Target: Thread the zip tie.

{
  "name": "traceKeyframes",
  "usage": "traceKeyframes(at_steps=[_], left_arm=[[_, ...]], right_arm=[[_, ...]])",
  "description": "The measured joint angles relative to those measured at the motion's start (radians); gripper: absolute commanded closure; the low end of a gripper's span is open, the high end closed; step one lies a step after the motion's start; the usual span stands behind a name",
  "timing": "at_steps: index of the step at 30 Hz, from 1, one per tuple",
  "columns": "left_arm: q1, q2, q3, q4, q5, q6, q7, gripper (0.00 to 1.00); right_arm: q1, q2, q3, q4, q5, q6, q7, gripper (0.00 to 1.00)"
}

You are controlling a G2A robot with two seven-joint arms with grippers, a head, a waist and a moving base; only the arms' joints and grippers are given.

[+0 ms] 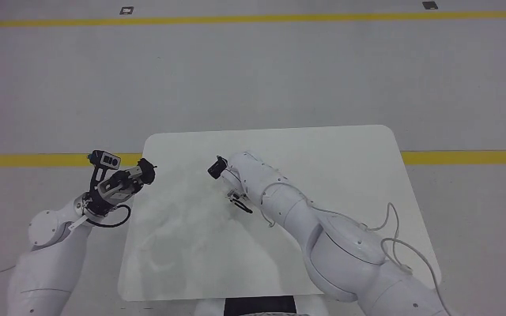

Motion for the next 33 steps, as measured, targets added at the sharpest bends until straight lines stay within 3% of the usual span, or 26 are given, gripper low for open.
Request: traceKeyframes(at_steps=[9, 13, 25, 33], left_arm=[[0.000, 0.000, 0.000, 0.000, 0.000, 0.000, 0.000, 1.00], [0.000, 0.000, 0.000, 0.000, 0.000, 0.000, 0.000, 1.00], [0.000, 0.000, 0.000, 0.000, 0.000, 0.000, 0.000, 1.00], [0.000, 0.000, 0.000, 0.000, 0.000, 0.000, 0.000, 1.00]], right_arm=[[0.009, -0.018, 0.015, 0.043, 0.013, -0.022, -0.006, 0.87], [0.014, -0.025, 0.018, 0.055, 0.012, -0.024, -0.005, 1.00], [0.030, -0.038, 0.036, 0.085, 0.014, -0.023, -0.002, 1.00], [0.059, -0.030, 0.064, 0.091, 0.037, -0.051, 0.001, 1.00]])
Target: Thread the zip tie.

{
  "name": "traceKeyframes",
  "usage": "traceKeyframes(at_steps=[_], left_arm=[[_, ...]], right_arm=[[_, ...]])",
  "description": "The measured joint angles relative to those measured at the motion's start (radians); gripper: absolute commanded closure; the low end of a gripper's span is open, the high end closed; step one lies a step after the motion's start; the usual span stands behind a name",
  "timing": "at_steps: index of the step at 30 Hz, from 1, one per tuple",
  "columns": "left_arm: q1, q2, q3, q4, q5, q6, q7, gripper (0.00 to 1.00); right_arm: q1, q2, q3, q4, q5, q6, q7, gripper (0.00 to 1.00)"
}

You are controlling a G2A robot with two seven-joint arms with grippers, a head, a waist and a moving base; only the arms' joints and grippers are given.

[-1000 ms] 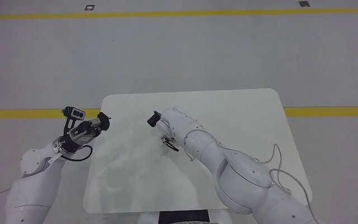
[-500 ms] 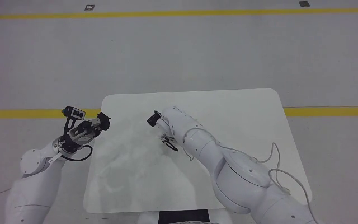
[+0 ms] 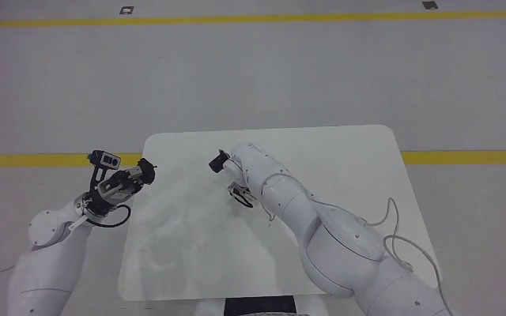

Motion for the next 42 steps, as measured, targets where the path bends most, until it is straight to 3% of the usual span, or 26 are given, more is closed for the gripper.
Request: traceKeyframes(at_steps=[4, 6, 9, 22, 31, 38, 42], left_arm=[[0.000, 0.000, 0.000, 0.000, 0.000, 0.000, 0.000, 1.00], [0.000, 0.000, 0.000, 0.000, 0.000, 0.000, 0.000, 1.00], [0.000, 0.000, 0.000, 0.000, 0.000, 0.000, 0.000, 1.00], [0.000, 0.000, 0.000, 0.000, 0.000, 0.000, 0.000, 1.00], [0.000, 0.000, 0.000, 0.000, 0.000, 0.000, 0.000, 1.00], [0.000, 0.000, 0.000, 0.000, 0.000, 0.000, 0.000, 1.00], [0.000, 0.000, 0.000, 0.000, 0.000, 0.000, 0.000, 1.00]], right_arm=[[0.000, 0.006, 0.005, -0.003, -0.009, 0.014, -0.005, 1.00], [-0.010, 0.006, -0.001, -0.011, -0.026, 0.024, -0.006, 0.85], [-0.029, 0.004, -0.009, -0.024, -0.046, 0.036, -0.004, 0.81], [-0.041, -0.002, -0.003, -0.022, -0.066, 0.042, -0.006, 0.86], [-0.037, -0.003, 0.020, 0.004, -0.039, 0.014, -0.007, 0.88], [-0.029, -0.003, 0.033, 0.019, -0.031, -0.001, -0.008, 1.00], [-0.028, -0.004, 0.036, 0.025, -0.033, -0.002, -0.010, 1.00]])
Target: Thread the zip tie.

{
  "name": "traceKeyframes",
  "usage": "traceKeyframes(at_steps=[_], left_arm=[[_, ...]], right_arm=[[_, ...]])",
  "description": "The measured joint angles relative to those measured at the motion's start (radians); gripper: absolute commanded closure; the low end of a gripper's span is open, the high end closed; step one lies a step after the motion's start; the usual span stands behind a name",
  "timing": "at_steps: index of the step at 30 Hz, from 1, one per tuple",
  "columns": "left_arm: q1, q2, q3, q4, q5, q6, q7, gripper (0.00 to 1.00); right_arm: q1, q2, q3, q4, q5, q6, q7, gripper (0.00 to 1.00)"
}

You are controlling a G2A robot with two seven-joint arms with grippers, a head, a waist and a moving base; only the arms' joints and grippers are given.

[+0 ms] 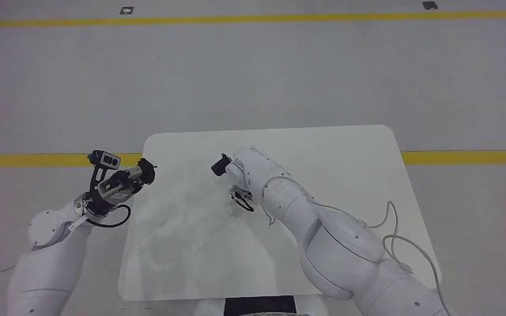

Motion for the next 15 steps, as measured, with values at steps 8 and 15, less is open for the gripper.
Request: traceKeyframes(at_steps=[8, 15], left_arm=[[0.000, 0.000, 0.000, 0.000, 0.000, 0.000, 0.000, 1.00], [0.000, 0.000, 0.000, 0.000, 0.000, 0.000, 0.000, 1.00]], right_arm=[[0.011, 0.001, 0.009, -0.002, -0.003, 0.003, 0.008, 1.00], [0.031, 0.009, 0.026, -0.013, 0.009, -0.022, 0.023, 1.00]])
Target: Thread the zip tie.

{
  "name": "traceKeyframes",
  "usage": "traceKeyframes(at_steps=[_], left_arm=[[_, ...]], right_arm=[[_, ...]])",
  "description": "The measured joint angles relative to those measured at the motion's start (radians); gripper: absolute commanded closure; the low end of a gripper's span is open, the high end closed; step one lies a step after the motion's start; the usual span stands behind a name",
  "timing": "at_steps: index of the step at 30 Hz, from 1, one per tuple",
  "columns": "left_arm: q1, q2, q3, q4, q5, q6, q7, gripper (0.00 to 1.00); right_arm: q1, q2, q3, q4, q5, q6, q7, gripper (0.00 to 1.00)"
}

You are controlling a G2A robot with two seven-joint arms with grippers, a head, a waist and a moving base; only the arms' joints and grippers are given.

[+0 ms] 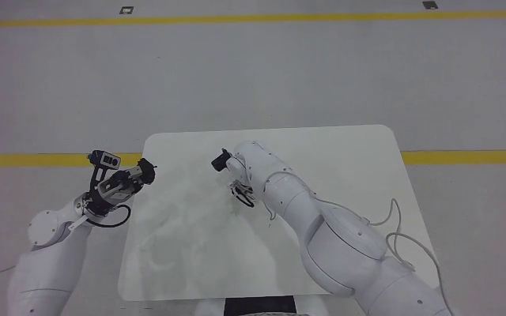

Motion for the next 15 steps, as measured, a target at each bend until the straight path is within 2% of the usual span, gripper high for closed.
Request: traceKeyframes(at_steps=[7, 15], left_arm=[[0.000, 0.000, 0.000, 0.000, 0.000, 0.000, 0.000, 1.00], [0.000, 0.000, 0.000, 0.000, 0.000, 0.000, 0.000, 1.00]], right_arm=[[0.013, 0.018, 0.029, -0.009, 0.030, -0.052, -0.003, 1.00], [0.045, 0.067, 0.099, -0.003, 0.119, -0.187, -0.034, 1.00]])
